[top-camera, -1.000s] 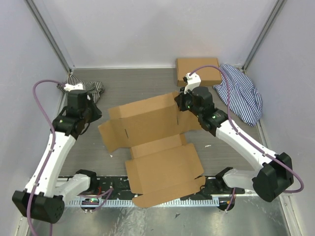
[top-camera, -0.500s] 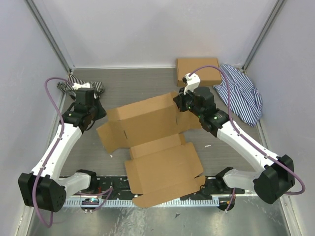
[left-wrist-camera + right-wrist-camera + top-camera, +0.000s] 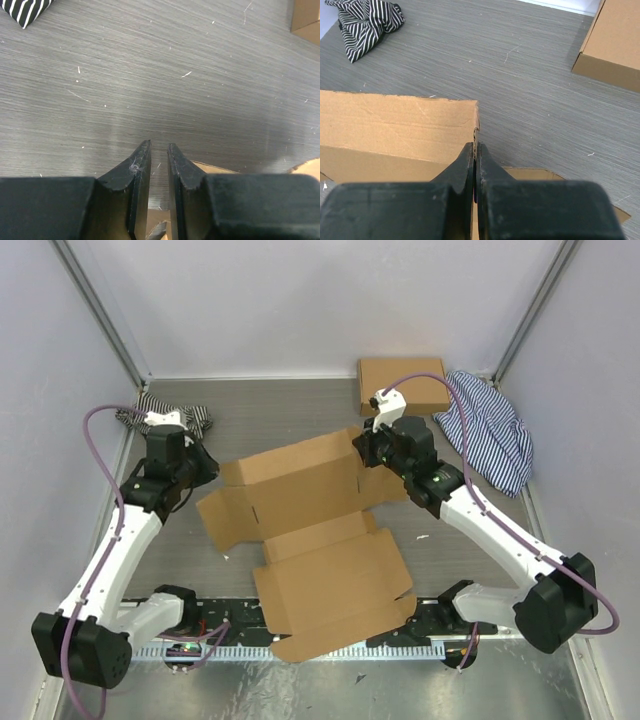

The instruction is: Fold the paper box

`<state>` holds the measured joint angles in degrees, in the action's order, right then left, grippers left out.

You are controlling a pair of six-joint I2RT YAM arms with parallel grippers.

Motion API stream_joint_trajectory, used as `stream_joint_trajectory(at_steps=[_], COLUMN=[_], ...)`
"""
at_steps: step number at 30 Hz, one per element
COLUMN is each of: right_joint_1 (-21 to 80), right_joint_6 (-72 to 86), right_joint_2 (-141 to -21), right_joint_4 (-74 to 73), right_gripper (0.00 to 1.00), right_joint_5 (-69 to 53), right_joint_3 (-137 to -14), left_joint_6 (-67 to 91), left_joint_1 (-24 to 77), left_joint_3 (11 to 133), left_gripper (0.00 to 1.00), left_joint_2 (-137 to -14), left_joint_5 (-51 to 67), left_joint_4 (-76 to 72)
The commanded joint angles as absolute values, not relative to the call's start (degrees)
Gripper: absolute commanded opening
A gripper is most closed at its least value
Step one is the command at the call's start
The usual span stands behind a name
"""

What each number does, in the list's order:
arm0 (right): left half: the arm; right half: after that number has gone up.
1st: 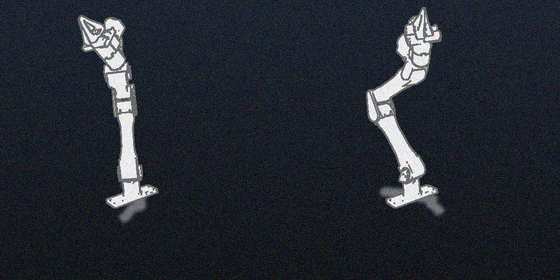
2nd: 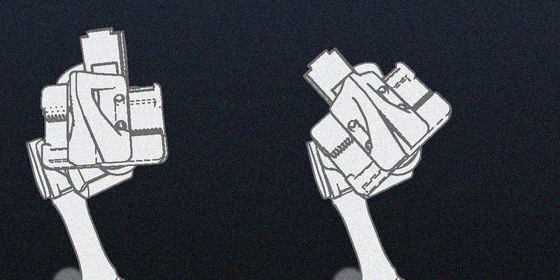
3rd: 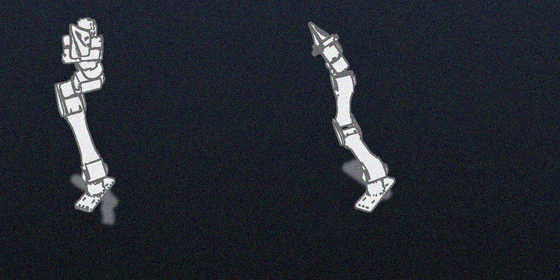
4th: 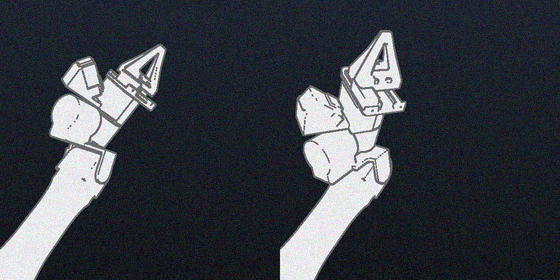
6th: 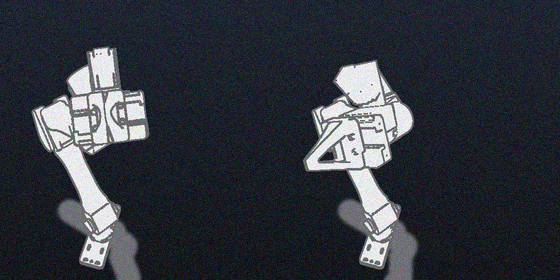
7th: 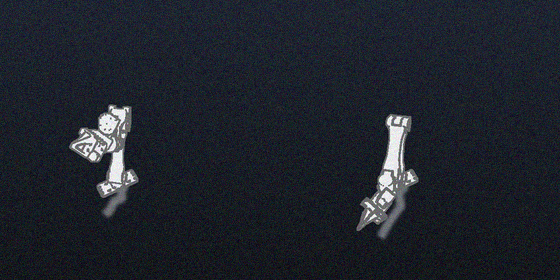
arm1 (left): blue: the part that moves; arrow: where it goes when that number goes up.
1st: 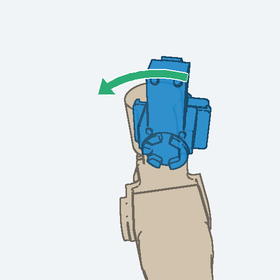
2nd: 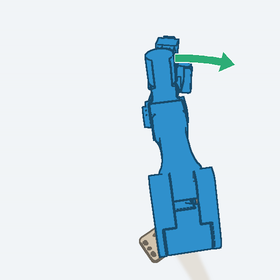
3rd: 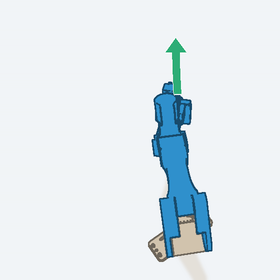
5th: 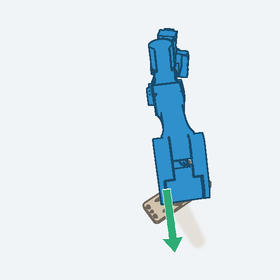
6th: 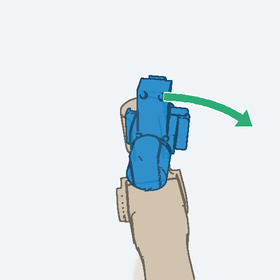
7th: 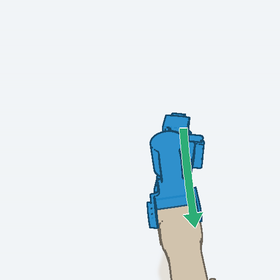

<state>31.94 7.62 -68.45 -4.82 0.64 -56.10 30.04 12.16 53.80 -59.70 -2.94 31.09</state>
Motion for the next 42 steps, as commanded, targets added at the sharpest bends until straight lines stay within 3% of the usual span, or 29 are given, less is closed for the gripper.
stream_joint_trajectory(at_steps=[1, 8, 18, 26, 37, 42], right_joint_1=[32.3, 32.2, 32.1, 31.8, 30.3, 24.2], right_joint_6=[6.9, 7.5, 7.2, 7.1, 6.9, 7.7], right_joint_2=[-69.0, -69.2, -68.2, -68.5, -71.0, -72.2], right_joint_4=[-1.0, -1.7, -3.7, -3.9, -4.2, -4.0], right_gripper=[0.02, 0.02, 0.02, 0.02, 0.02, 0.02], right_joint_5=[1.8, 1.4, -0.1, -1.0, 0.1, -6.8], right_joint_3=[-57.3, -58.3, -59.8, -59.8, -60.4, -61.9], left_joint_6=[29.9, 28.4, 36.4, 42.7, 42.0, 41.6], left_joint_1=[12.2, 12.1, 7.6, 6.7, 6.6, 6.2], left_joint_3=[53.3, 48.5, 43.9, 35.1, 34.1, 32.8], left_gripper=[0.27, 0.26, 0.25, 0.26, 0.25, 0.25], left_joint_2=[-56.6, -55.5, -55.8, -56.4, -48.5, -47.3], left_joint_5=[-3.5, -5.8, 2.4, 13.9, 12.5, 12.9], left_joint_4=[29.0, 25.3, 15.1, -2.7, 1.1, 1.4])
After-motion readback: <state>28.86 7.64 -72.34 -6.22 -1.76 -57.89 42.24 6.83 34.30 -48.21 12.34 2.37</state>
